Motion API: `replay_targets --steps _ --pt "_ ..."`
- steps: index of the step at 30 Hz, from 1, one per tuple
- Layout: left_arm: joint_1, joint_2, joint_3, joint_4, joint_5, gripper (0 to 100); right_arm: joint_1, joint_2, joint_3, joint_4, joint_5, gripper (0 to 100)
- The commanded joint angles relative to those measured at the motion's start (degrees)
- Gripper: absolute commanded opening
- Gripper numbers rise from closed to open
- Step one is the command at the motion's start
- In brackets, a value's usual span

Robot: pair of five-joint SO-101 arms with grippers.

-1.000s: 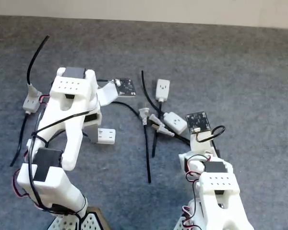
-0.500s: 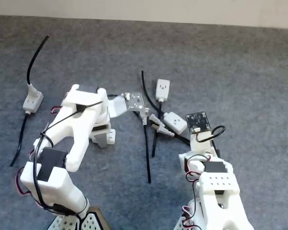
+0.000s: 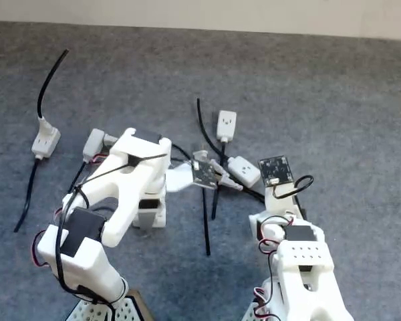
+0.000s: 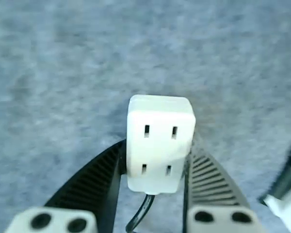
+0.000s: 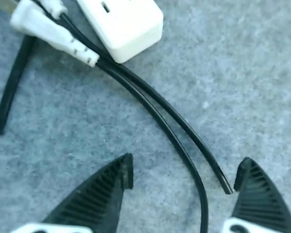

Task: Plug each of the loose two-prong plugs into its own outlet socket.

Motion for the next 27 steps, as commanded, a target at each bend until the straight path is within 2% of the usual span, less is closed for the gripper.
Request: replay_targets --steps 1,10,16,18,27 --pt "2.15 -1.36 1.36 2.73 1.14 0 -0.40 -1.27 -0.13 -1.01 0.18 32.5" --pt "1.80 -14.64 7.96 2.81 1.14 2 -0.40 -1.27 -0.13 -1.01 0.18 32.5" --pt "2.15 -19.65 13.05 2.81 1.14 25 -0.40 -1.27 -0.13 -0.92 0.18 32.5" --pt "2.07 -20.44 13.23 2.81 1.14 29 -0.40 -1.27 -0.13 -0.92 0.18 32.5" --pt "0.92 -20.97 9.98 3.16 1.41 25 -0.40 -1.19 -0.22 -0.84 0.18 32.5"
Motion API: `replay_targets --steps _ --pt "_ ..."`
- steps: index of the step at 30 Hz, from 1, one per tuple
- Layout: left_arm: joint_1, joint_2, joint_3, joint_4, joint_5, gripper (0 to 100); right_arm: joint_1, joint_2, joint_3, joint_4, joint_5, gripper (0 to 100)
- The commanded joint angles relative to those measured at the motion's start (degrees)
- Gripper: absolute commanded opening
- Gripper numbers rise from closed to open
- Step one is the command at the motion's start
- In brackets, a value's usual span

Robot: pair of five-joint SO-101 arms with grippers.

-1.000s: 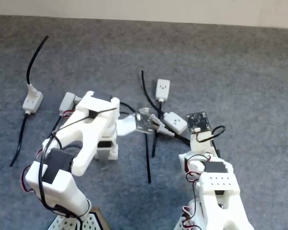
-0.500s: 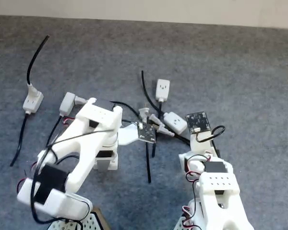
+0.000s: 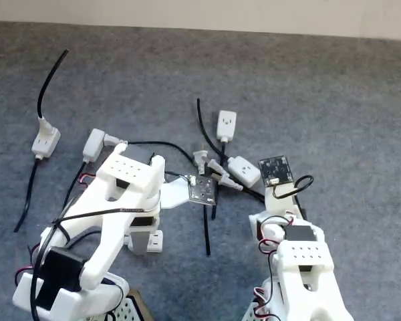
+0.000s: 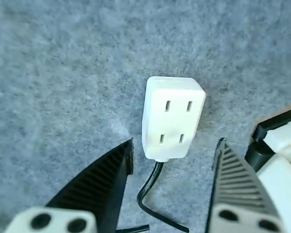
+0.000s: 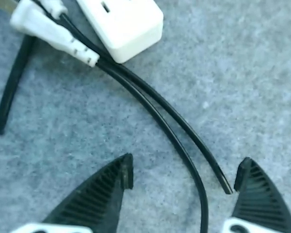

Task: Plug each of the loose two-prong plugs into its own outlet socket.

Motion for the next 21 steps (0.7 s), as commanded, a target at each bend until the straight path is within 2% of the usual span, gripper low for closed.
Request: replay_targets --steps 1,7,10,14,21 --pt "-1.89 -1.89 -5.32 1.05 2.11 24 -0.40 -1.19 -0.31 -0.84 0.18 32.5" --pt "-11.56 -1.89 -21.49 1.05 19.78 21 -2.33 -0.57 -6.55 5.58 4.13 32.5" --pt "-18.68 -1.89 -24.84 0.53 24.79 21 -5.85 -0.48 -14.11 11.38 4.40 32.5" --pt "-31.69 -1.27 -25.45 -3.78 26.99 21 -10.42 4.18 -25.54 15.43 9.05 32.5" --pt "-51.21 -1.45 -22.37 -13.80 25.41 21 -17.27 27.12 -43.82 16.40 17.76 32.5"
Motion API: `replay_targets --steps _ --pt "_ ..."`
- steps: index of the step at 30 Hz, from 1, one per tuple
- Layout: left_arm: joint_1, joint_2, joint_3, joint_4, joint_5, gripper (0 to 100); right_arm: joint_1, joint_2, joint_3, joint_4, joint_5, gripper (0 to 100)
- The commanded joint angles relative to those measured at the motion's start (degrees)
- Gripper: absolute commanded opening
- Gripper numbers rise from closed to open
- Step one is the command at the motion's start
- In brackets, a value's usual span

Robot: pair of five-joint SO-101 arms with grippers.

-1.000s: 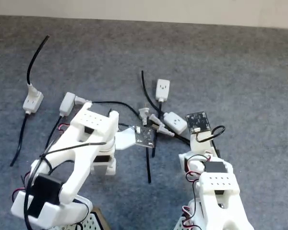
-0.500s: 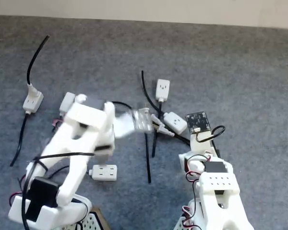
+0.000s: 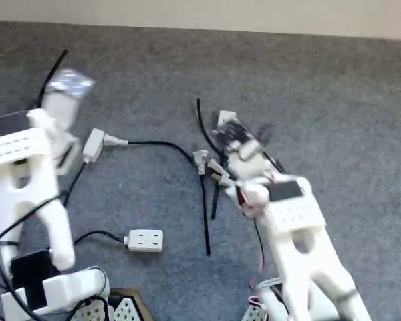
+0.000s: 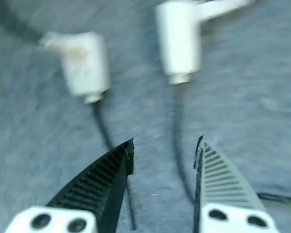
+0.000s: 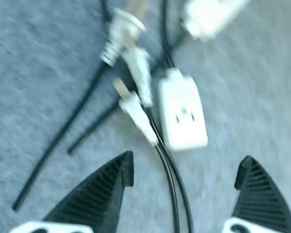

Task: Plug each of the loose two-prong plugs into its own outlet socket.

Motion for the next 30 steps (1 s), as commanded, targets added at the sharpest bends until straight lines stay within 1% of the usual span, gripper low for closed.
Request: replay_targets --steps 1,3,6,9,12,15,18,21,25,27,28,30 --pt "-13.32 -1.19 0.22 -5.98 -3.25 21 -4.53 13.32 -12.44 0.92 5.45 32.5" --pt "-19.38 -0.75 1.71 -9.41 -6.68 21 -5.23 16.57 -14.81 1.10 6.51 32.5" --pt "-26.07 1.36 6.55 -18.29 -10.99 21 -5.58 19.65 -16.22 0.84 8.70 32.4" --pt "-30.11 5.14 11.47 -27.43 -14.77 21 -5.32 20.97 -16.04 0.84 9.93 32.4" --pt "-32.22 9.10 13.05 -32.70 -16.88 21 -5.05 22.11 -16.04 0.92 14.24 32.3" --pt "-32.48 12.53 12.70 -33.41 -18.73 21 -4.35 24.31 -16.22 0.75 18.20 29.5" --pt "-32.48 14.55 12.70 -33.41 -19.34 21 -3.38 27.82 -17.01 0.40 20.66 29.3" --pt "-32.75 15.08 12.70 -33.41 -19.34 21 -2.07 31.34 -17.71 -2.95 22.77 29.3" --pt "-33.54 15.08 12.70 -33.49 -19.43 21 -1.54 35.03 -17.98 -5.41 23.03 29.1" --pt "-33.54 15.34 12.70 -33.49 -20.31 21 -1.71 36.18 -17.98 -6.37 24.44 28.8" --pt "-33.54 15.43 12.70 -33.49 -20.75 21 -2.15 36.53 -17.98 -6.46 24.97 28.2" --pt "-33.54 15.52 12.79 -33.49 -20.84 21 -3.12 36.97 -17.54 -6.46 25.41 23.8"
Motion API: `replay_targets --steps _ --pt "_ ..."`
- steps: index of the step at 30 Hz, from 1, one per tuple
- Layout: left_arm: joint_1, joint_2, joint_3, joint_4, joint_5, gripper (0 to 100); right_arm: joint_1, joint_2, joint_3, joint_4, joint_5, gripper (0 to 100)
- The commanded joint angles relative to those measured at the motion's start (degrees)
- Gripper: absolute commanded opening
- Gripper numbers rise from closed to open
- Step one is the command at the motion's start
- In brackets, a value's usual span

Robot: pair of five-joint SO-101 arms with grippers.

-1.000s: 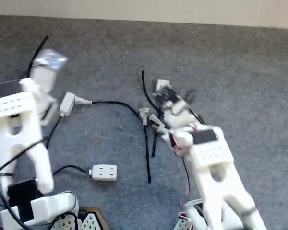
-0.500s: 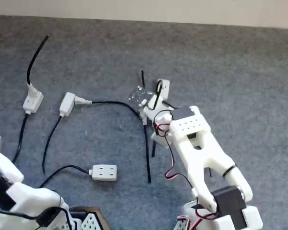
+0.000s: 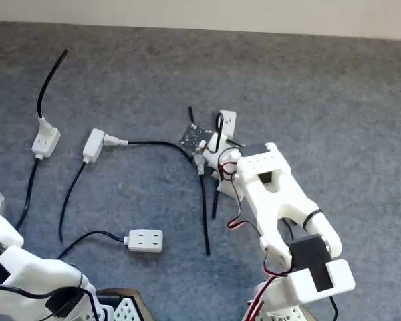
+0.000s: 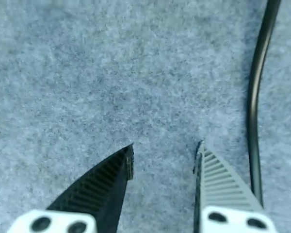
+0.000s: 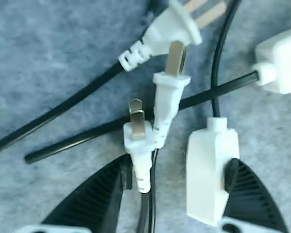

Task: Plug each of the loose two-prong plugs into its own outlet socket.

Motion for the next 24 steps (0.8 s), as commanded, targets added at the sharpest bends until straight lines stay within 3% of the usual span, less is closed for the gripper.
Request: replay_targets --steps 1,5,10,17,21,24 --pt "-0.57 -0.13 -0.22 -0.70 -0.97 21 -1.98 1.71 -1.10 -1.19 2.11 21.6" --pt "-0.57 -0.13 -0.22 -0.70 -0.97 21 -3.03 2.07 -1.01 0.40 3.60 15.4" --pt "-0.57 -0.13 -0.22 -0.70 -0.97 21 -6.29 2.24 1.19 0.92 3.96 15.4" --pt "-0.84 -0.13 -0.22 -0.70 -0.97 21 -6.11 2.51 2.07 -0.04 3.60 31.6" --pt "-1.36 -0.13 -0.22 -0.62 -0.97 21 -5.23 2.59 2.07 -0.04 3.60 27.8" --pt "-1.45 -0.13 -0.04 -0.53 -0.97 21 -5.23 2.59 2.07 -0.04 3.96 18.0"
